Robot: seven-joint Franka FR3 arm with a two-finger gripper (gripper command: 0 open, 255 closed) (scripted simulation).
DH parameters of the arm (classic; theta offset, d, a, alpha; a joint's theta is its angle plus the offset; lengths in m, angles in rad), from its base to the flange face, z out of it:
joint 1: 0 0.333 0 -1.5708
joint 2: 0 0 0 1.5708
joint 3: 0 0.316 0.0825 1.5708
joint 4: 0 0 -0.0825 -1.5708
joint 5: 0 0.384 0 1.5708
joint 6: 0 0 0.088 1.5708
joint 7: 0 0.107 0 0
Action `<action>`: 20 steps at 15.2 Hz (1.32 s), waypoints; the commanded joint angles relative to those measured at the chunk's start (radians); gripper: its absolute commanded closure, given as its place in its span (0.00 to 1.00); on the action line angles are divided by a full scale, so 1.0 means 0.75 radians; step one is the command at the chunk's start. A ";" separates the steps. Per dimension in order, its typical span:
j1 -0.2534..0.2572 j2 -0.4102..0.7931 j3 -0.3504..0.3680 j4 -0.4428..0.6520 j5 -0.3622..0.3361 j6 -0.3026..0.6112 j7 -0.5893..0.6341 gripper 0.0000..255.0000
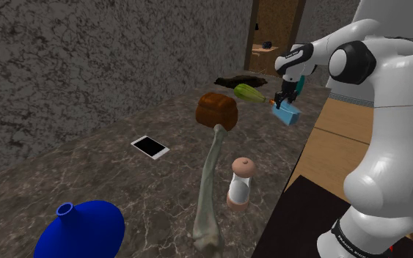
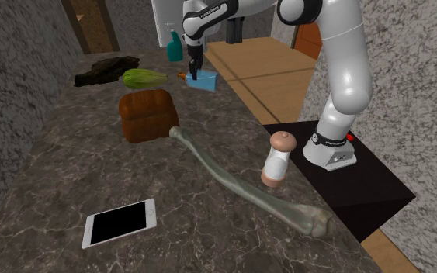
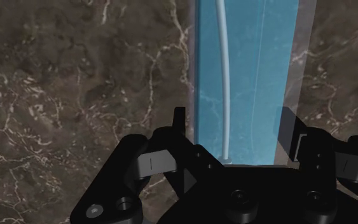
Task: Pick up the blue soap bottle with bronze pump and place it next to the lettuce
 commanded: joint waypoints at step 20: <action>0.000 -0.042 -0.004 0.091 -0.007 -0.132 0.006 0.00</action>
